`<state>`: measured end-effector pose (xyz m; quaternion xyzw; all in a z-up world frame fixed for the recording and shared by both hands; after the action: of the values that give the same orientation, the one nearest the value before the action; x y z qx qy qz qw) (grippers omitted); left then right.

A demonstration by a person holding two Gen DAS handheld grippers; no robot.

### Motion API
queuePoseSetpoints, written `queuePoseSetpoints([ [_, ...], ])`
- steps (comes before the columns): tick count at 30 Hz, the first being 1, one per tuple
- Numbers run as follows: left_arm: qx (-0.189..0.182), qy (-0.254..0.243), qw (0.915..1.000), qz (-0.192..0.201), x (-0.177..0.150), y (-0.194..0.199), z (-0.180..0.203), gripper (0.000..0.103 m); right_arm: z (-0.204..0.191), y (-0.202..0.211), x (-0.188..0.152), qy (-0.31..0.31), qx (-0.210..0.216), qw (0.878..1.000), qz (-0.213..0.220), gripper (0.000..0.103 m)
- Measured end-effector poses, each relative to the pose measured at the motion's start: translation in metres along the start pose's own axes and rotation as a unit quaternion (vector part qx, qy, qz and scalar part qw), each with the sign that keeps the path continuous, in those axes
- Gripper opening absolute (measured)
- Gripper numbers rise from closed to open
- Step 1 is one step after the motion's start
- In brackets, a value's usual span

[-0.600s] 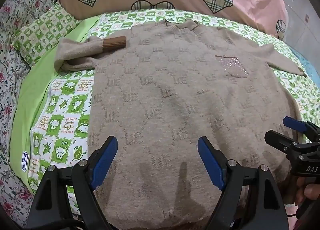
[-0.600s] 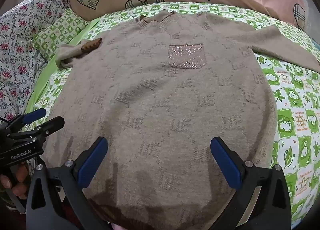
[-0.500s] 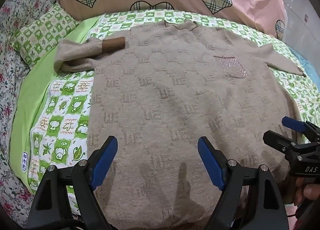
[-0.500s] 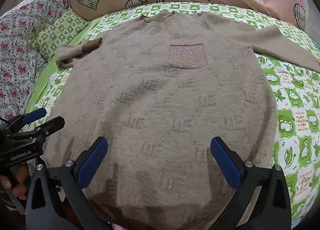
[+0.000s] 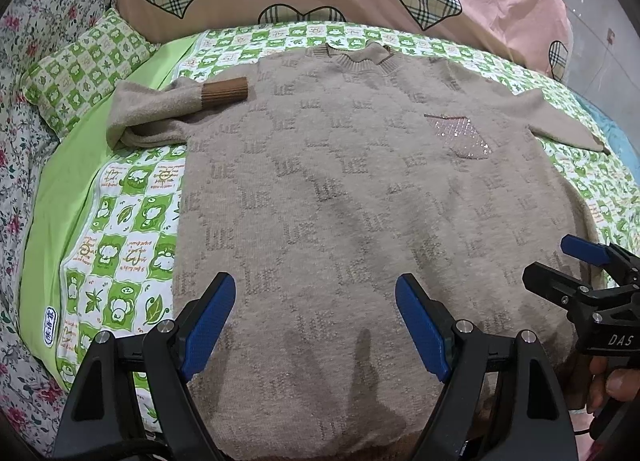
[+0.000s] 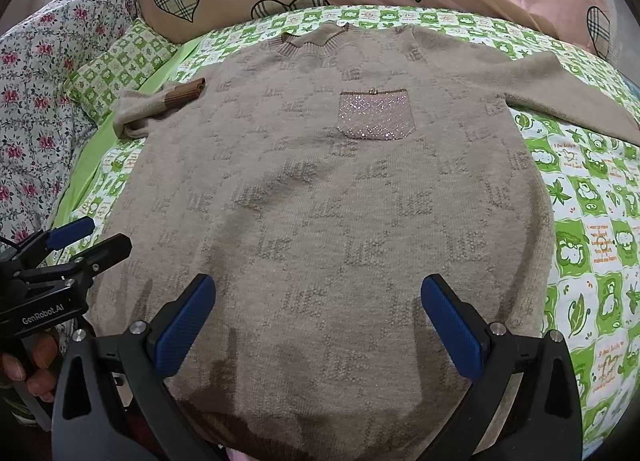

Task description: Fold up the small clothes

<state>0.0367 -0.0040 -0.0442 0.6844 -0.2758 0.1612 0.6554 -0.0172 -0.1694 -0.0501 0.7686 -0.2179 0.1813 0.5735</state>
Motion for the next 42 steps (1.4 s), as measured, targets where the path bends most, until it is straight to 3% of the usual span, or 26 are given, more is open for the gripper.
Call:
queuePoseSetpoints([
  [13, 0.006, -0.006, 1.0, 0.002, 0.001, 0.0, 0.0, 0.083, 0.001, -0.002, -0.003, 0.008, -0.022, 0.999, -0.026, 0.102],
  [18, 0.008, -0.01, 0.9999, 0.002, 0.002, -0.001, 0.001, 0.083, 0.0, -0.001, 0.001, 0.002, -0.007, 1.0, -0.015, 0.102],
  [21, 0.014, -0.014, 0.9998, 0.004, 0.002, -0.001, 0.001, 0.083, 0.0, -0.001, 0.0, -0.002, -0.008, 0.999, -0.031, 0.102],
  [27, -0.012, 0.001, 0.9999, -0.001, 0.003, -0.004, 0.004, 0.083, 0.001, -0.002, -0.002, -0.009, -0.012, 0.998, -0.054, 0.102],
  [32, -0.007, -0.006, 0.9999, -0.007, 0.005, -0.007, 0.004, 0.083, 0.005, -0.002, 0.004, 0.004, -0.015, 1.0, 0.008, 0.102],
  [37, -0.026, 0.006, 0.9993, -0.026, 0.005, -0.012, 0.004, 0.083, 0.007, -0.004, 0.006, 0.0, -0.012, 1.0, 0.004, 0.102],
  [42, -0.02, 0.006, 0.9997, -0.012, 0.009, -0.009, 0.003, 0.083, 0.01, -0.003, 0.007, 0.003, -0.014, 1.0, 0.008, 0.102],
])
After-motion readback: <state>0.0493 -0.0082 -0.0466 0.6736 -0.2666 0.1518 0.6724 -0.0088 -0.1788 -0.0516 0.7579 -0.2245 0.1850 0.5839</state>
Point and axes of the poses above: each gripper's, at about its wrist camera, not at the fingertips, and y roughly against the way its jaws point, z to its right, x to its top, the point moved 6 cm from there along -y, roughly the way its jaws point, and after that the axes turned 8 degrees about -y, right-handed, at the moved point
